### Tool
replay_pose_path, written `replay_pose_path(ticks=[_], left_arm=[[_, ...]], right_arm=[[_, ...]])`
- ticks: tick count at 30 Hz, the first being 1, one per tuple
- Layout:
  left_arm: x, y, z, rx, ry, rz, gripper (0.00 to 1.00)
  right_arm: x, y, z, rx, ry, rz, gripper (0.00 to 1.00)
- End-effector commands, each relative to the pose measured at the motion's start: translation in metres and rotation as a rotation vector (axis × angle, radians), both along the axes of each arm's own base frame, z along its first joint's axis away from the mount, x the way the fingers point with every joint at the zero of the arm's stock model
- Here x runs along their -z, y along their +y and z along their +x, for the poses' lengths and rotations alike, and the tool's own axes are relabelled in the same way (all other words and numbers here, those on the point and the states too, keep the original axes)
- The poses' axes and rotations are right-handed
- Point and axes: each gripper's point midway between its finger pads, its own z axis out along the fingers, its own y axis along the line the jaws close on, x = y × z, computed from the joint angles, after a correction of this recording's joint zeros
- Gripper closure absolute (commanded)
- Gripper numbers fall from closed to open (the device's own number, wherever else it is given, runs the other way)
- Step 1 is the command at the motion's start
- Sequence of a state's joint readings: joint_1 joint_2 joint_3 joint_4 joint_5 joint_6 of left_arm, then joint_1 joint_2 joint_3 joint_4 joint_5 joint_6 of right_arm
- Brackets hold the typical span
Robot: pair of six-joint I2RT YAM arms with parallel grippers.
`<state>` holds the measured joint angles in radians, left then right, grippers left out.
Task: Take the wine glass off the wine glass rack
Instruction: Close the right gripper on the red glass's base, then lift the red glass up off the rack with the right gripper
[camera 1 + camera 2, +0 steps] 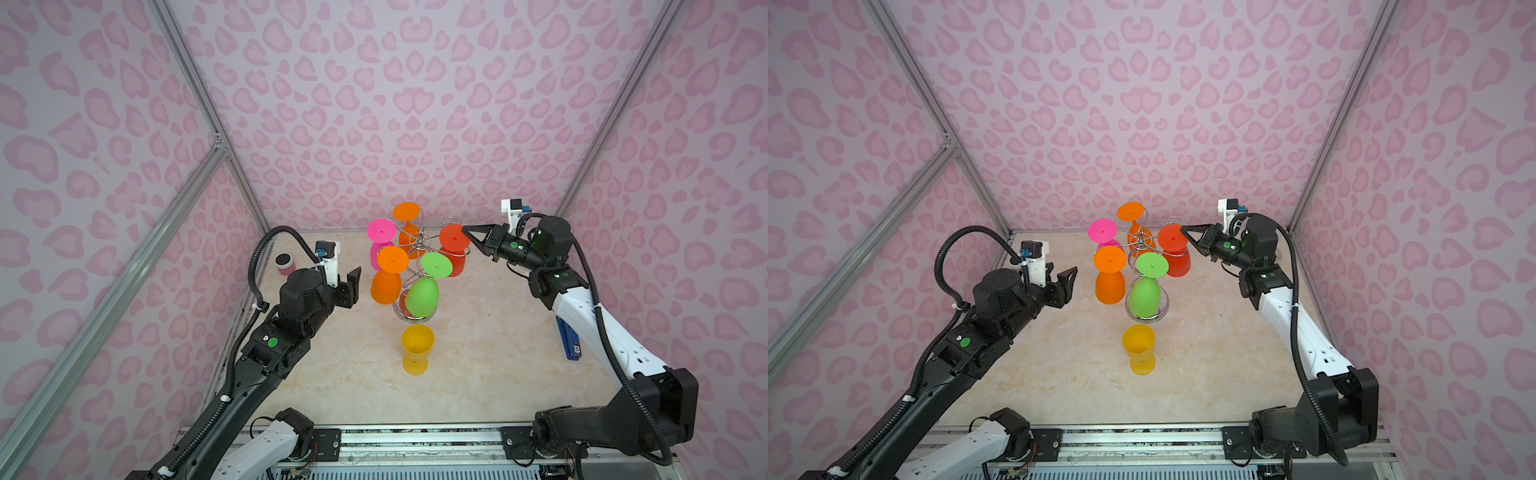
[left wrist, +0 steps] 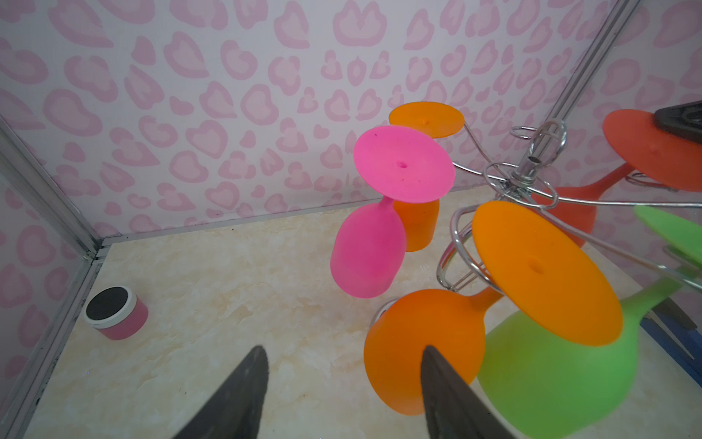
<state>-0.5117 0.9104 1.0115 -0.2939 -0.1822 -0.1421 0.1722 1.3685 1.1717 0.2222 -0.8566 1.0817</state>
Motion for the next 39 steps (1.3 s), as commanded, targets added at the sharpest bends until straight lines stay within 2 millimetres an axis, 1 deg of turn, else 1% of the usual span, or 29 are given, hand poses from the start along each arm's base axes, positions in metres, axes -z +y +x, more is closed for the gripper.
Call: replay_pose_path(ticks=[1,6,11,14,15,16,18,20,23,25,28,32,34,35,39], left_arm=[[-0.007,-0.003,0.0,0.013,-0.015,-0.019,0.34],[-0.009,-0.003,0.0,0.015,-0.02,-0.019,0.34],[-0.017,-0.002,-0.002,0.019,-0.042,-0.035,0.34],[-0.027,-0.004,-0.006,0.033,-0.069,-0.064,0.34],[-0.032,-0.005,-0.007,0.043,-0.078,-0.075,0.34],[-0.038,-0.007,-0.009,0.055,-0.092,-0.089,0.34],[-0.051,-0.011,-0.013,0.086,-0.121,-0.124,0.34],[-0.067,-0.017,-0.018,0.13,-0.157,-0.165,0.35],[-0.089,-0.029,-0.027,0.219,-0.204,-0.236,0.35],[-0.102,-0.04,-0.033,0.311,-0.228,-0.294,0.34],[-0.117,-0.055,-0.041,0.458,-0.258,-0.375,0.35],[-0.129,-0.068,-0.046,0.625,-0.286,-0.461,0.35],[-0.134,-0.078,-0.051,0.732,-0.292,-0.497,0.37],[-0.135,-0.082,-0.054,0.775,-0.291,-0.507,0.38],[-0.141,-0.096,-0.063,0.925,-0.283,-0.544,0.4]], right_arm=[[-0.007,-0.011,0.005,0.031,-0.036,0.022,1.0],[-0.009,-0.037,0.006,0.086,-0.039,0.037,1.0],[-0.022,-0.072,-0.005,0.163,-0.071,0.042,1.0],[-0.04,-0.097,-0.018,0.23,-0.12,0.045,1.0],[-0.049,-0.104,-0.024,0.25,-0.149,0.046,1.0],[-0.06,-0.109,-0.03,0.269,-0.179,0.049,1.0],[-0.081,-0.113,-0.043,0.285,-0.242,0.056,1.0],[-0.104,-0.113,-0.056,0.288,-0.309,0.06,1.0],[-0.141,-0.109,-0.077,0.267,-0.428,0.113,1.0],[-0.168,-0.105,-0.094,0.245,-0.527,0.17,1.0],[-0.198,-0.094,-0.114,0.186,-0.636,0.255,1.0],[-0.223,-0.063,-0.133,0.048,-0.729,0.362,1.0],[-0.228,-0.046,-0.135,-0.031,-0.744,0.422,1.0],[-0.23,-0.04,-0.135,-0.062,-0.749,0.452,1.0],[-0.232,-0.027,-0.13,-0.179,-0.726,0.608,1.0]])
